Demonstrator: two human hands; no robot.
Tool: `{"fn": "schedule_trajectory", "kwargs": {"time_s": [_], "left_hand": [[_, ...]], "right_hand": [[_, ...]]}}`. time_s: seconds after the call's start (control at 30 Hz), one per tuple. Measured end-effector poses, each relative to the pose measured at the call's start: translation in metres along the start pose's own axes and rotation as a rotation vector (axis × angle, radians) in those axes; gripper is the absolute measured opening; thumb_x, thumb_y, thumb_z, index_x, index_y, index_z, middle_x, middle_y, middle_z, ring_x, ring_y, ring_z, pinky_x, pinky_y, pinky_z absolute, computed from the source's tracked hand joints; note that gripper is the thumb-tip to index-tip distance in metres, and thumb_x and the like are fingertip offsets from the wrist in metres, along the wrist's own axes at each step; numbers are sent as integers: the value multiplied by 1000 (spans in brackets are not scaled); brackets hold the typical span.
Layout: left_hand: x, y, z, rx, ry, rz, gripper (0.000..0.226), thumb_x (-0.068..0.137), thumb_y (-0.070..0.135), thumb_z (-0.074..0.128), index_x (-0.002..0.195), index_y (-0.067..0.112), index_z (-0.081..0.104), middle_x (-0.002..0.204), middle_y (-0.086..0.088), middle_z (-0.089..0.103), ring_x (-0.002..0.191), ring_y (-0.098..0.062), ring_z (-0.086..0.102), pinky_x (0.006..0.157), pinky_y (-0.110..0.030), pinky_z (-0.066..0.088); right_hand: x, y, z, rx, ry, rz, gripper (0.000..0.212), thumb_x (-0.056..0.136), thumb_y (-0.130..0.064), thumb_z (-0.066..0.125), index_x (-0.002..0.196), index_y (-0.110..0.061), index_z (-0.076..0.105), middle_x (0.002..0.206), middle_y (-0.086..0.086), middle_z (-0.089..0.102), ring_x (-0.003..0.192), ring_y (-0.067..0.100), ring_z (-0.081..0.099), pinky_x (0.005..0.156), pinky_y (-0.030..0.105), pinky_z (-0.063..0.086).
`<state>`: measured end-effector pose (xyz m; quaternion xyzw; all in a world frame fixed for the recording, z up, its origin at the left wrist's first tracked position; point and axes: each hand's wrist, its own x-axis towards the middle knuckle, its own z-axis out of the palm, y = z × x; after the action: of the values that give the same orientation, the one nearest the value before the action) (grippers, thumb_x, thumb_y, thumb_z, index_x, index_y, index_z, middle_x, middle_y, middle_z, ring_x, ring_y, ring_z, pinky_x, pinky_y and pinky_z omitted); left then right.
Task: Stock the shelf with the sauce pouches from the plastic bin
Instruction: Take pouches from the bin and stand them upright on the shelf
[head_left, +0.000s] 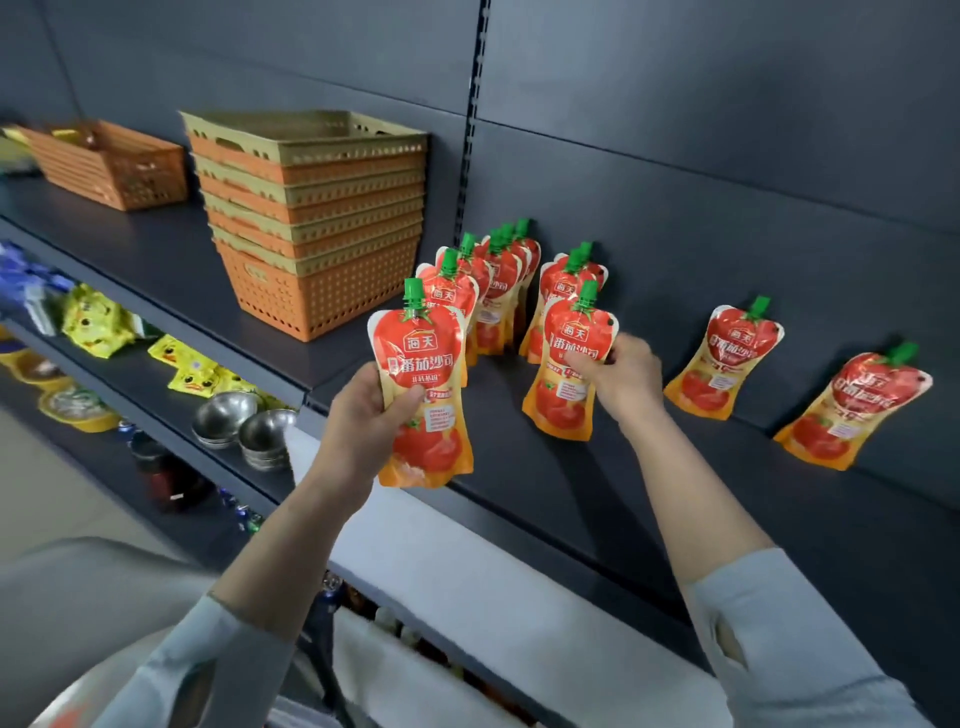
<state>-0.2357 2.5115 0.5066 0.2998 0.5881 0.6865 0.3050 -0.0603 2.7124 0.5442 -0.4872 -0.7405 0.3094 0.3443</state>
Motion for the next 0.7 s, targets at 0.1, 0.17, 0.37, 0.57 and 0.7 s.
{"fn": "schedule_trajectory", "kwargs": {"time_s": [0.1, 0.17, 0.37, 0.57, 0.7], "left_hand": [[7, -3, 0, -4, 14, 2, 30, 91, 16, 63, 120, 10, 57, 109, -9, 71, 97, -29, 70, 87, -53, 55], [10, -3, 2, -5, 14, 16, 30, 91, 13, 62, 119, 7, 57, 108, -11, 71, 96, -29, 71, 86, -51, 56], [20, -5, 11, -27, 17, -2, 27, 90, 13, 63, 117, 11, 58, 107, -8, 72, 96, -26, 71, 84, -44, 57], [29, -11, 21, -4, 9, 3, 30, 89, 17, 64, 118, 13, 57, 107, -4, 72, 96, -22, 71, 86, -43, 57], [31, -14, 28, 13, -13, -1, 32, 89, 20, 64, 120, 15, 57, 109, -3, 72, 98, -21, 70, 87, -42, 56]], "right_hand": [[28, 7, 17, 9, -4, 23, 28, 82, -30, 79, 106, -18, 72, 112, 3, 73, 107, 24, 67, 94, 47, 54], [43, 10, 26, -2, 5, 26, 29, 81, -30, 80, 105, -17, 73, 112, 4, 74, 106, 24, 68, 93, 45, 54], [83, 10, 51, 4, 6, 14, 32, 81, -32, 80, 107, -15, 73, 116, 4, 72, 110, 25, 66, 96, 44, 53], [101, 14, 60, 59, 6, 1, 36, 82, -29, 80, 114, -14, 70, 121, 5, 70, 114, 26, 64, 99, 45, 52], [98, 11, 51, 57, -23, -49, 44, 80, -31, 81, 120, -19, 66, 119, -1, 70, 111, 19, 65, 97, 40, 53]]}}
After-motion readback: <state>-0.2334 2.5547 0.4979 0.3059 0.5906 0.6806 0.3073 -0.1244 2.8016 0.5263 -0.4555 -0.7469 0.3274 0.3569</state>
